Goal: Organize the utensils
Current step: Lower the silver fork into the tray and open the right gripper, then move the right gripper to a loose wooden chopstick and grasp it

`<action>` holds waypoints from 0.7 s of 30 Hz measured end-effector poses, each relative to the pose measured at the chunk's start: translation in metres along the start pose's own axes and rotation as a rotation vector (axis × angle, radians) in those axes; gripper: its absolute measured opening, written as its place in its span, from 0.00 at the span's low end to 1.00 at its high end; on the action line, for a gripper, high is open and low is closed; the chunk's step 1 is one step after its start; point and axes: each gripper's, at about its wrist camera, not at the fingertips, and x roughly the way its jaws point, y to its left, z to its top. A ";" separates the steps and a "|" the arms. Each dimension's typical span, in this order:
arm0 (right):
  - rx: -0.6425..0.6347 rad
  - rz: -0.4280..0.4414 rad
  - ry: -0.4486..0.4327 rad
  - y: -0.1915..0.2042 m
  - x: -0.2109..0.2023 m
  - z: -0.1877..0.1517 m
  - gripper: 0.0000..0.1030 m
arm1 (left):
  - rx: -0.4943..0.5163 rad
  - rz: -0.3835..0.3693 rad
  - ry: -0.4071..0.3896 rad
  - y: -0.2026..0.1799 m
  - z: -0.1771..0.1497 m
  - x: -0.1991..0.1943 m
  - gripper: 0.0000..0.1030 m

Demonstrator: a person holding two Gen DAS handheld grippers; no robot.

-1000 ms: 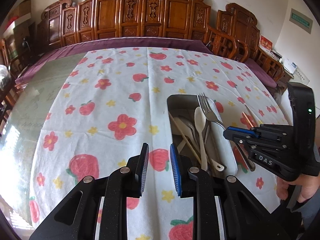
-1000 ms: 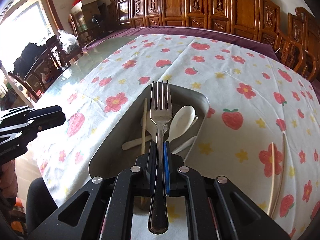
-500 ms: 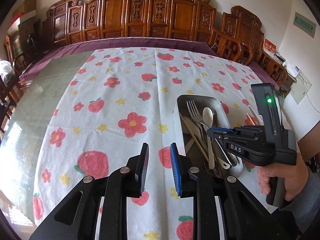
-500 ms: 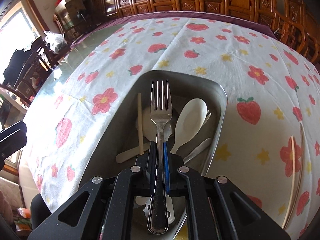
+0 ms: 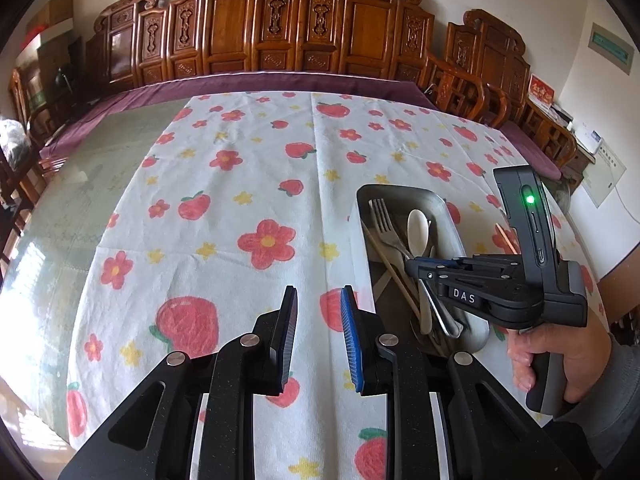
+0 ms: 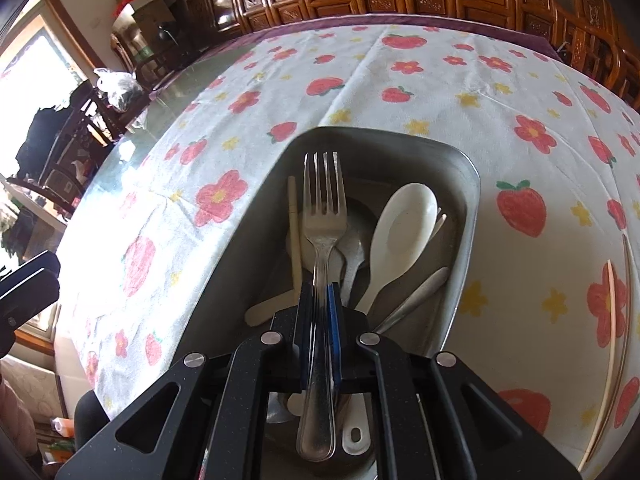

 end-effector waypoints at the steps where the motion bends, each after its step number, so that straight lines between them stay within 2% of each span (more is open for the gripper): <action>1: -0.012 0.003 -0.016 0.002 -0.004 -0.001 0.11 | 0.002 0.000 0.000 -0.002 0.000 0.000 0.20; 9: -0.104 -0.011 -0.102 0.002 -0.056 -0.014 0.11 | 0.010 -0.008 -0.014 -0.018 0.001 -0.006 0.20; 11: -0.117 -0.023 -0.127 -0.005 -0.074 -0.022 0.11 | 0.012 -0.014 -0.014 -0.024 0.001 -0.006 0.24; 13: -0.120 -0.041 -0.144 -0.017 -0.090 -0.033 0.11 | 0.016 -0.023 -0.020 -0.033 0.000 -0.007 0.34; 15: -0.110 -0.071 -0.158 -0.037 -0.105 -0.045 0.11 | 0.020 -0.034 -0.018 -0.042 0.000 -0.005 0.36; 21: -0.042 -0.175 -0.157 -0.104 -0.128 -0.078 0.11 | 0.048 -0.069 -0.001 -0.076 -0.004 0.004 0.37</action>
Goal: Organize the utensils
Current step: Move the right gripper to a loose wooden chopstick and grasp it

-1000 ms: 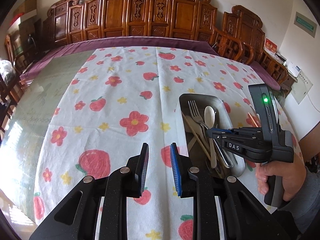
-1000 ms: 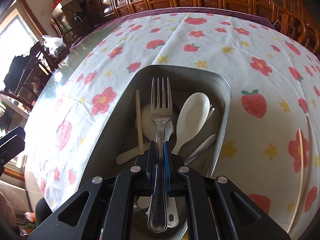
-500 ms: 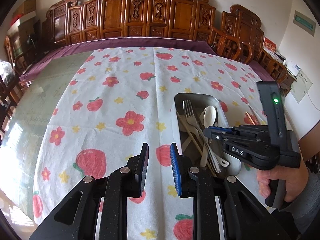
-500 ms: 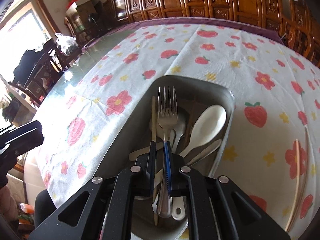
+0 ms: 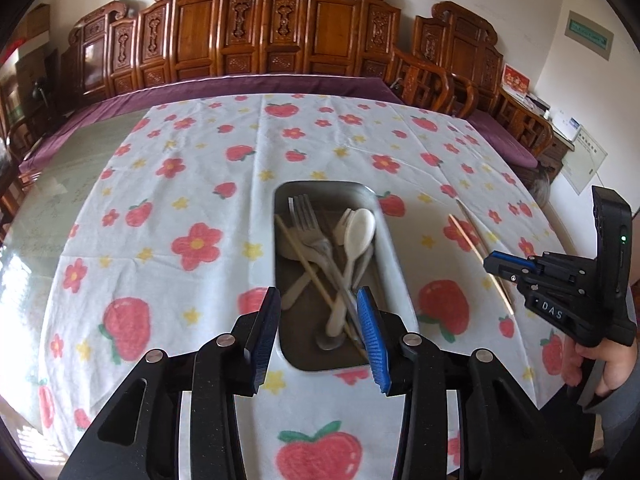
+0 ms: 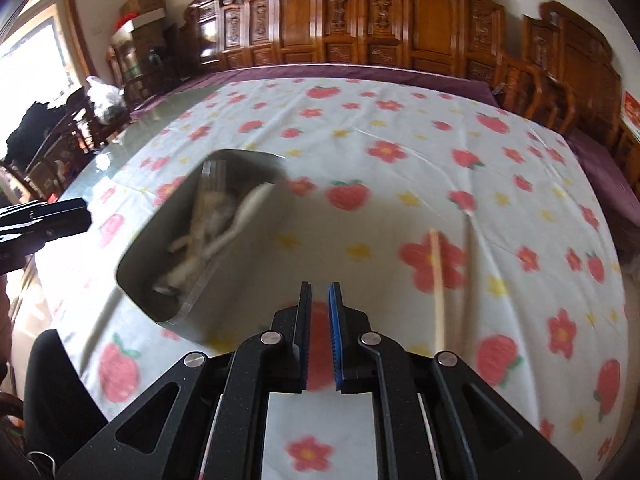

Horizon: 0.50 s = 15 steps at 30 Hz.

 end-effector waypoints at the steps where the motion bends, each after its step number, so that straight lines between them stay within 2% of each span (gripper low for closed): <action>1: 0.011 -0.012 0.002 -0.009 0.000 -0.004 0.11 | 0.004 -0.005 0.002 -0.006 0.000 0.002 0.38; 3: 0.029 -0.046 0.009 -0.031 -0.001 -0.012 0.12 | 0.012 -0.011 0.003 -0.016 -0.001 0.006 0.44; 6: 0.039 -0.071 0.032 -0.055 0.005 -0.021 0.17 | 0.025 -0.019 0.011 -0.031 0.000 0.012 0.48; 15: 0.036 -0.131 0.109 -0.092 0.046 -0.027 0.17 | 0.059 -0.034 0.043 -0.062 -0.004 0.027 0.49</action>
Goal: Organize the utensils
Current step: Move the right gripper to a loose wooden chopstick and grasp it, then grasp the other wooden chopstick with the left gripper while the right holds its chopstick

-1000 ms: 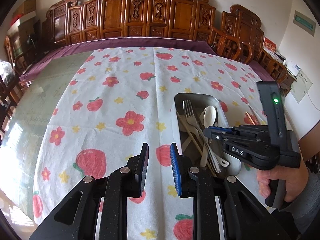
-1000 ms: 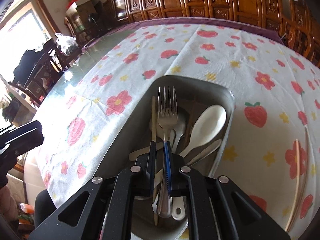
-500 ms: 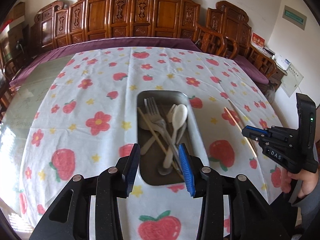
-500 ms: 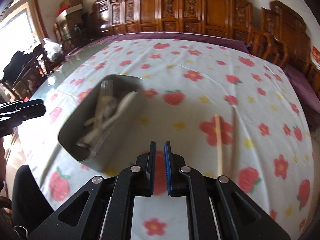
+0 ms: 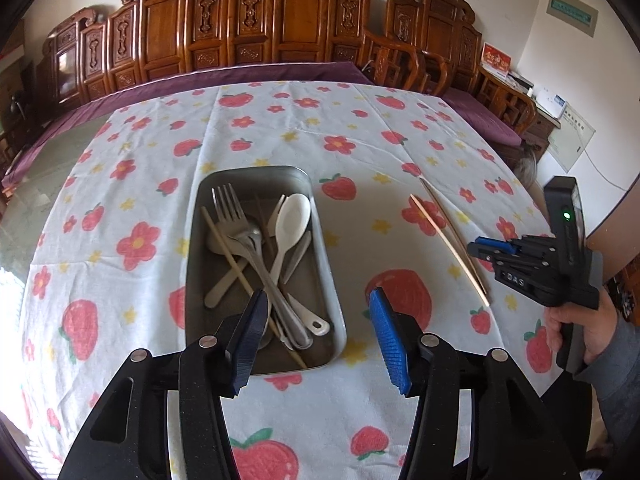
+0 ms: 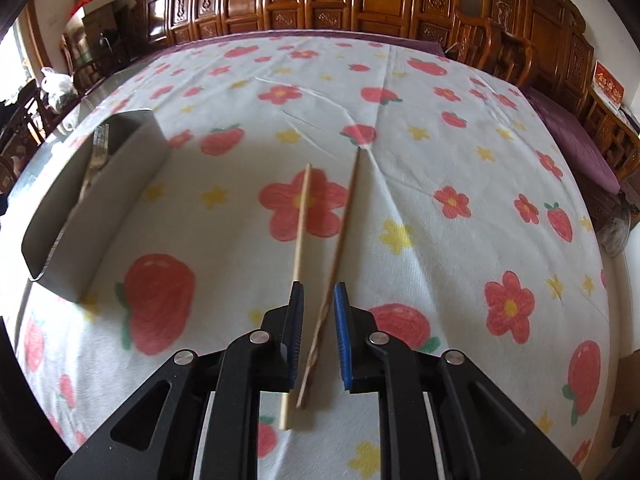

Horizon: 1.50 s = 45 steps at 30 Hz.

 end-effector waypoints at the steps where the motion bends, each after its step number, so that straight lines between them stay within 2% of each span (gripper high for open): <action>1: 0.002 -0.001 0.008 -0.003 0.006 0.002 0.17 | 0.003 -0.001 0.005 -0.003 0.000 0.002 0.49; 10: -0.035 -0.011 0.035 -0.002 0.023 0.014 0.16 | 0.023 0.001 0.035 -0.021 0.000 0.015 0.49; 12: -0.060 -0.026 0.042 -0.001 0.022 0.012 0.08 | 0.030 0.000 0.042 -0.027 0.001 0.019 0.49; 14: -0.067 -0.029 0.049 -0.004 0.020 0.010 0.06 | 0.039 -0.001 0.047 -0.032 0.001 0.022 0.49; 18: -0.030 0.011 0.066 -0.019 0.010 -0.004 0.06 | 0.063 -0.007 0.058 -0.049 0.006 0.031 0.49; 28: 0.024 0.010 0.050 -0.052 -0.025 -0.051 0.06 | 0.112 -0.037 0.084 -0.098 0.012 0.064 0.49; 38: 0.087 0.043 -0.003 -0.075 -0.054 -0.069 0.06 | 0.170 -0.031 0.114 -0.150 0.020 0.117 0.49; 45: 0.112 0.042 -0.028 -0.085 -0.066 -0.076 0.06 | 0.161 -0.035 0.137 -0.167 0.030 0.147 0.49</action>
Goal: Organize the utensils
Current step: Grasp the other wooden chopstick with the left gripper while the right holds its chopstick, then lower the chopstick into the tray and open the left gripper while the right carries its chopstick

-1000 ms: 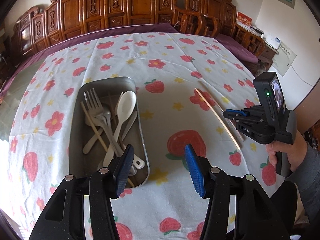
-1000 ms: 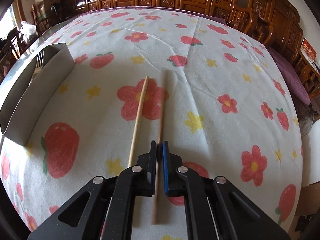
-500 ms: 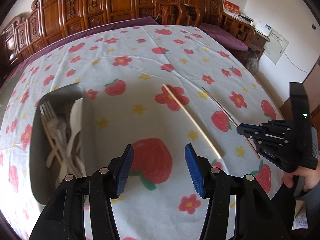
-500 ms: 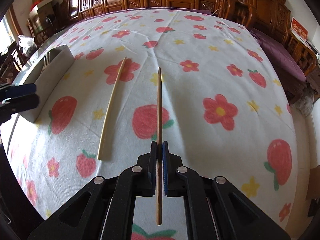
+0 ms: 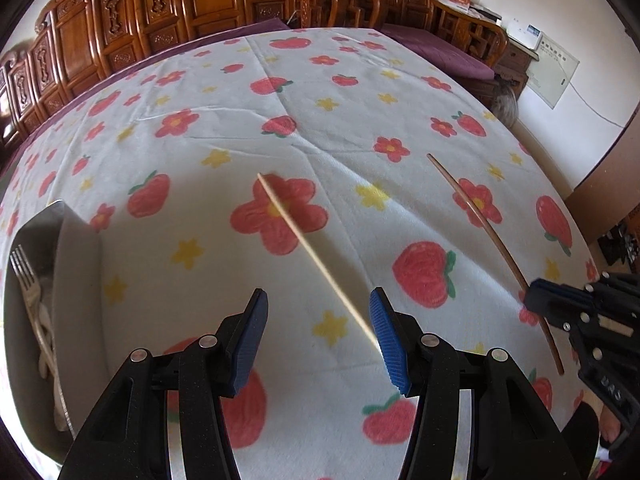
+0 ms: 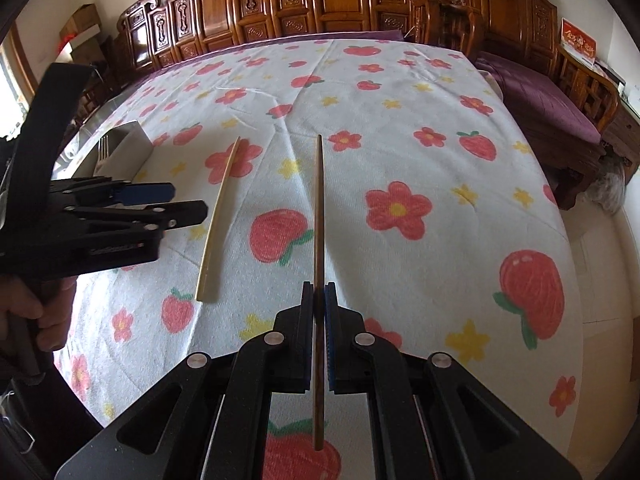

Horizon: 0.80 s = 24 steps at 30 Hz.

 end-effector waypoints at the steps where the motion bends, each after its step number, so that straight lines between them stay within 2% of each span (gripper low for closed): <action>1: 0.004 -0.001 -0.003 -0.001 -0.001 -0.001 0.06 | -0.002 -0.003 0.003 -0.001 0.001 0.002 0.48; 2: 0.006 0.000 -0.004 -0.002 -0.001 -0.001 0.06 | -0.004 -0.004 0.008 -0.003 0.003 0.006 0.46; 4: 0.008 0.000 -0.006 -0.004 -0.002 -0.002 0.06 | -0.001 -0.005 0.027 -0.006 0.005 0.013 0.32; 11: 0.008 0.005 -0.011 -0.003 -0.002 -0.002 0.06 | 0.011 0.014 0.047 -0.012 0.002 0.021 0.20; 13: 0.003 0.006 -0.012 -0.002 -0.003 -0.002 0.06 | 0.006 0.010 0.052 -0.010 0.000 0.020 0.09; 18: -0.007 0.001 -0.011 0.003 -0.005 -0.001 0.06 | 0.003 -0.013 0.068 -0.003 -0.005 0.016 0.04; 24: -0.020 -0.004 -0.020 0.014 -0.011 0.004 0.06 | 0.021 -0.020 0.041 0.002 -0.011 -0.005 0.04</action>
